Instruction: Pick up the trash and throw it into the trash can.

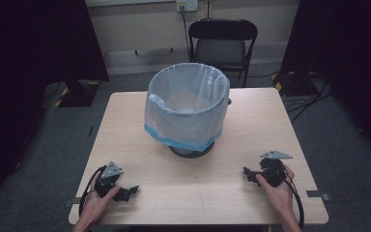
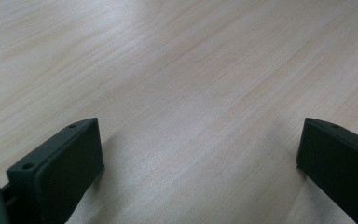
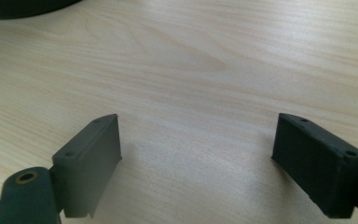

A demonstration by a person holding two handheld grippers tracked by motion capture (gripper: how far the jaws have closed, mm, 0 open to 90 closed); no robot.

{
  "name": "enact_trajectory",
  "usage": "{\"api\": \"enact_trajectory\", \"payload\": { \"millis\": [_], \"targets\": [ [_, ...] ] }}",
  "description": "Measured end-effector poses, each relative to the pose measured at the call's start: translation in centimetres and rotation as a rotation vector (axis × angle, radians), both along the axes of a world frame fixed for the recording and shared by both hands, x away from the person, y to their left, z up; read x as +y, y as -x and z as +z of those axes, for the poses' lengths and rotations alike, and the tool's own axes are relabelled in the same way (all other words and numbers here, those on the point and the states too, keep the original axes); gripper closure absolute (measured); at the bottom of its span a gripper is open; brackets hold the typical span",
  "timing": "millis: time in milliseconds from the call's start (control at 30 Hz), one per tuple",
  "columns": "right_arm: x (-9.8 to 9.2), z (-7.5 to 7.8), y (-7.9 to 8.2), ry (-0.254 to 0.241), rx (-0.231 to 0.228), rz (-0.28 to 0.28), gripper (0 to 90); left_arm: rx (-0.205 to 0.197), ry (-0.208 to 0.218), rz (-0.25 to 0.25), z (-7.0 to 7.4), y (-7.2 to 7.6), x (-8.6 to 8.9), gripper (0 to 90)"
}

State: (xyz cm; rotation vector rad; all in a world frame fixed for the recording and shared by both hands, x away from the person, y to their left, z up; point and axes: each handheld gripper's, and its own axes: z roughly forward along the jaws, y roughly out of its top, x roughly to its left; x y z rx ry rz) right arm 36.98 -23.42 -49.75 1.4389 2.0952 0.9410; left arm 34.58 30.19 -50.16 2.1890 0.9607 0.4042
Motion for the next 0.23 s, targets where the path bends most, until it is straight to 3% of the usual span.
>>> {"api": "enact_trajectory", "payload": {
  "millis": [100, 233],
  "targets": [
    [0.28, -0.19, 0.18, 0.032, -0.018, 0.001, 14.3, 0.002, 0.002, 0.002, -0.01, 0.00, -0.02, 0.0],
    [0.31, -0.19, 0.18, 0.036, -0.017, -0.002, 14.0, 0.002, 0.002, 0.001, -0.01, -0.01, -0.01, 0.0]
  ]
}}
